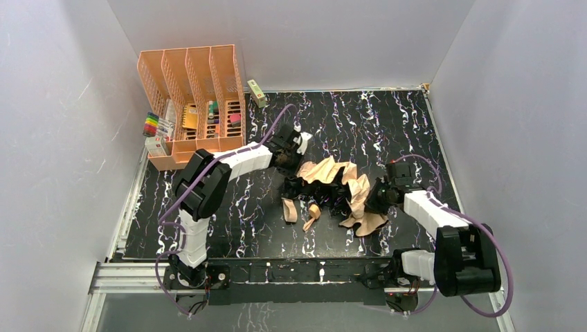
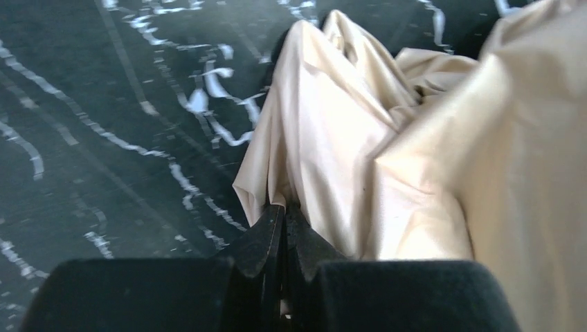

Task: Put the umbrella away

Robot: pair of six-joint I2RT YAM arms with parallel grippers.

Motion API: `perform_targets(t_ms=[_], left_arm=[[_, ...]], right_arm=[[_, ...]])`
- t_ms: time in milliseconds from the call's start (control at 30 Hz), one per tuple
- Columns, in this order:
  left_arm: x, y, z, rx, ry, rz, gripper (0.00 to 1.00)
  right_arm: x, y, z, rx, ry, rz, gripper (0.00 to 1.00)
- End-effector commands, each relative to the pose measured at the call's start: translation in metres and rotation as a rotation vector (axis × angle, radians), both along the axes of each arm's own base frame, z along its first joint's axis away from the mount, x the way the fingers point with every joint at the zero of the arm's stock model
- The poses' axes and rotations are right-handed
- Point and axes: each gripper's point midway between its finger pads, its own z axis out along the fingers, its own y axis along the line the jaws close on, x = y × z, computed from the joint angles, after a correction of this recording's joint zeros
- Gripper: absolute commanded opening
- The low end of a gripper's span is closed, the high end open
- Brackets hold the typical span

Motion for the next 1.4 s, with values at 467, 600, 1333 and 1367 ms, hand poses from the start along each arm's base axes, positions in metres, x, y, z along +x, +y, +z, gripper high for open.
perform_targets(t_ms=[467,600,1333,1367], left_arm=[[-0.102,-0.117,0.015,-0.281,0.128,-0.464,0.04],[-0.105,-0.123,0.016,-0.298,0.132,-0.492,0.04],[0.063,-0.032,0.11,-0.277,-0.147,-0.026,0.45],[0.06,-0.023,0.117,-0.273,-0.165,-0.008,0.47]], right_arm=[[0.068,0.105,0.021,0.123,-0.237,0.181,0.0],[0.064,0.126,0.035,0.191,-0.284,0.258,0.0],[-0.02,0.048,0.09,-0.11,-0.322,0.081,0.35],[-0.024,0.044,0.094,-0.114,-0.324,0.08,0.37]])
